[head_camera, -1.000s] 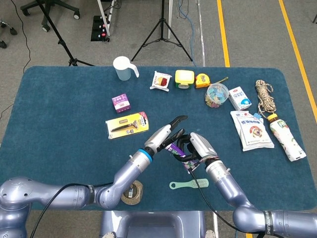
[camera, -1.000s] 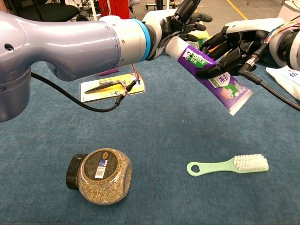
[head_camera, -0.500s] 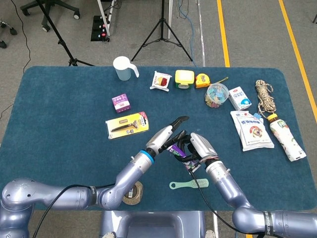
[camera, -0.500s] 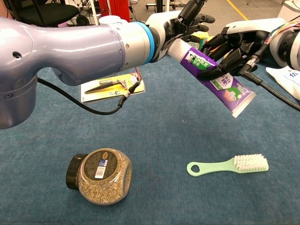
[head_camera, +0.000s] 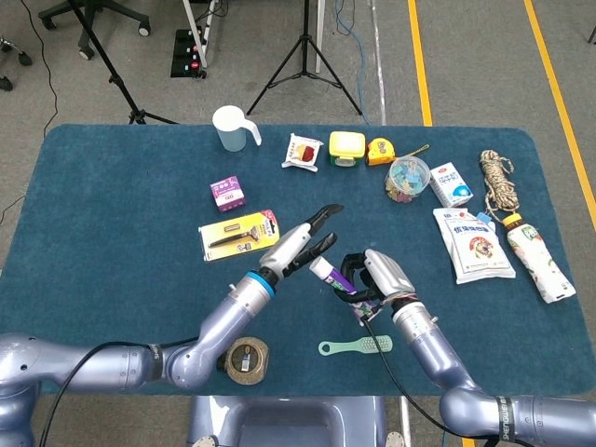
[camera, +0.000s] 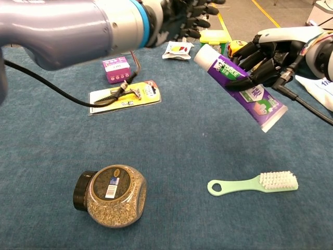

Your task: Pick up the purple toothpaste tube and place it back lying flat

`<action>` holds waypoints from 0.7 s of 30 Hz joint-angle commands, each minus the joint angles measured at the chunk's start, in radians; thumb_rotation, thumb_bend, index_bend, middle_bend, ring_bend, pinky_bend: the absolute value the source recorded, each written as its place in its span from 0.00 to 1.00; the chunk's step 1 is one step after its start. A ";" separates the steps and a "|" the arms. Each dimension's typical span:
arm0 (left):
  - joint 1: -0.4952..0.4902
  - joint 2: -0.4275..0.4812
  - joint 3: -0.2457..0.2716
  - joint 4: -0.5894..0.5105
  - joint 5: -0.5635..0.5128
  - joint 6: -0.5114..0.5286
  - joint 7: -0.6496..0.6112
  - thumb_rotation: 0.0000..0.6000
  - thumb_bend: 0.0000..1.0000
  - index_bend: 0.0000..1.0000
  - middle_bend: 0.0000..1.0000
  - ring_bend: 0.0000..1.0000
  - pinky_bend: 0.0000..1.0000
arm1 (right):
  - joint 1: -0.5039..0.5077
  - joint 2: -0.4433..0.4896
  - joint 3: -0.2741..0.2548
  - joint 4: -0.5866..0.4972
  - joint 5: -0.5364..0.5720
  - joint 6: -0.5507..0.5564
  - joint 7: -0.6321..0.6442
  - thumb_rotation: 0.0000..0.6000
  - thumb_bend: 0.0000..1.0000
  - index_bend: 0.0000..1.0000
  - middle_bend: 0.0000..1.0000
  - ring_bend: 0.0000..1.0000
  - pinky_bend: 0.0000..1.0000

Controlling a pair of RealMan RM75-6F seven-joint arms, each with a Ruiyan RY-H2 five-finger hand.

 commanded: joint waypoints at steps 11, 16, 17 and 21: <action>0.162 0.311 0.055 -0.188 0.104 0.029 0.033 0.00 0.00 0.00 0.00 0.00 0.00 | 0.037 -0.028 -0.061 0.096 -0.023 -0.016 -0.136 1.00 1.00 0.76 0.81 0.88 0.96; 0.235 0.422 0.084 -0.238 0.174 0.019 -0.009 0.00 0.00 0.00 0.00 0.00 0.00 | 0.058 -0.035 -0.085 0.134 -0.041 -0.034 -0.196 1.00 1.00 0.63 0.69 0.75 0.82; 0.250 0.442 0.091 -0.245 0.195 0.019 -0.017 0.00 0.00 0.00 0.00 0.00 0.00 | 0.062 -0.034 -0.087 0.141 -0.042 -0.043 -0.201 1.00 1.00 0.59 0.66 0.71 0.79; 0.305 0.508 0.124 -0.261 0.267 0.027 -0.044 0.00 0.00 0.00 0.00 0.00 0.00 | 0.073 -0.052 -0.102 0.180 -0.045 -0.046 -0.238 1.00 1.00 0.49 0.53 0.56 0.65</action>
